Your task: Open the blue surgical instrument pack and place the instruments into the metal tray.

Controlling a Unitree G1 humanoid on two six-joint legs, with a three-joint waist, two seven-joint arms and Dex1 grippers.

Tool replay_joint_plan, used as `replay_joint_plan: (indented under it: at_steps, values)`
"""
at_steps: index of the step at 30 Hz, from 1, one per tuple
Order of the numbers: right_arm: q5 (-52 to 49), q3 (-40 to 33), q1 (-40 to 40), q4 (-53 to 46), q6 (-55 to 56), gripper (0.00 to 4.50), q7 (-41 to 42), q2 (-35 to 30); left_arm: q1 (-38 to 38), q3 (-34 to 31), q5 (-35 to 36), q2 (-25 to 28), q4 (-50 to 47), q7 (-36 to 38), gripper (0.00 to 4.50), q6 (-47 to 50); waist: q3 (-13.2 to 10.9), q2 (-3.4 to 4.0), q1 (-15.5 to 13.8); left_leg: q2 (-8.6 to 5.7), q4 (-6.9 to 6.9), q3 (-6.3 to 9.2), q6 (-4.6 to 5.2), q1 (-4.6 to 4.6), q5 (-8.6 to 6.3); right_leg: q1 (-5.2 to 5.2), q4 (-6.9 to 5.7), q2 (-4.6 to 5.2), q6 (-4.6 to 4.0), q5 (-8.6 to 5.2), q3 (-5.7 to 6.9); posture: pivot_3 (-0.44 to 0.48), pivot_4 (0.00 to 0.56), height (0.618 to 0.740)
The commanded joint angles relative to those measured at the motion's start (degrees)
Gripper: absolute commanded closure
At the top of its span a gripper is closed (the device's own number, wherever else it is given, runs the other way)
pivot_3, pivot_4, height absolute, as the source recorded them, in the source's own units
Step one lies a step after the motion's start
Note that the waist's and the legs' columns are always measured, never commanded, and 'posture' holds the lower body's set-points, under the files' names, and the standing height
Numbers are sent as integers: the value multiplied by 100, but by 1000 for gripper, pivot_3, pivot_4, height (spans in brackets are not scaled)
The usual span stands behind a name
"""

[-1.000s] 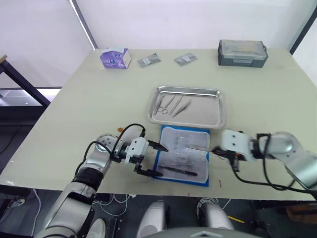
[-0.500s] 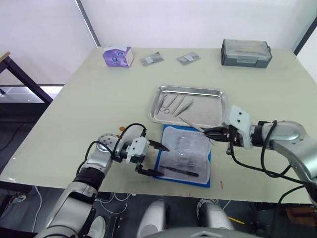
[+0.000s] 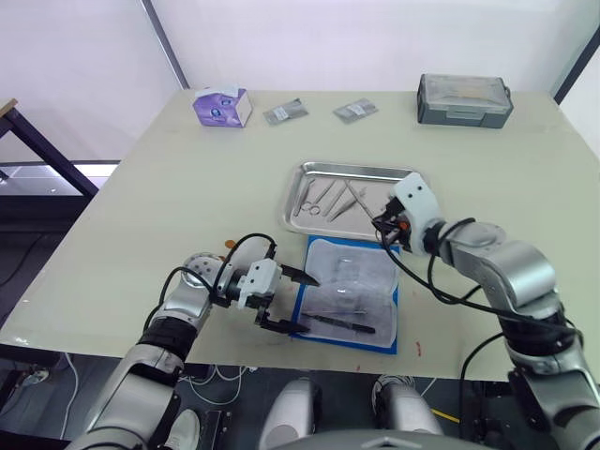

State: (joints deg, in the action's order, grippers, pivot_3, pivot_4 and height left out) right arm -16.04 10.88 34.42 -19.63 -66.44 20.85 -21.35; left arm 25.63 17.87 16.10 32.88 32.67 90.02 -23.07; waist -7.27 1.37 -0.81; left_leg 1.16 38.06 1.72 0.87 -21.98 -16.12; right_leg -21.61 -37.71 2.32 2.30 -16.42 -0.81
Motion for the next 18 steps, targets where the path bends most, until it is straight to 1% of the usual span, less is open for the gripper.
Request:
replay_joint_plan:
  at_steps: [1,7,11,18]
  values:
    - [246,80,370,362,-77,4455,-318,233,-237,264,-674,44,543,-70,0,45,0,1,7,0,0,0,0,0,0,0,0,0,3,2,0,0,150,731]
    - [439,155,766,1073,-398,4455,-532,506,-213,267,-683,31,571,-74,0,38,2,4,4,-3,-2,0,3,0,2,-1,-1,0,3,3,-1,0,150,731]
    - [572,185,996,1610,-477,4455,-582,564,-196,267,-686,22,584,-76,0,37,2,5,8,-3,-2,0,4,1,2,-1,-2,0,4,3,-2,0,150,731]
    - [749,390,1195,2206,-467,4455,-485,576,-179,271,-695,16,613,-73,0,28,3,6,10,-5,-3,1,5,1,3,-1,-2,0,6,4,-1,0,150,731]
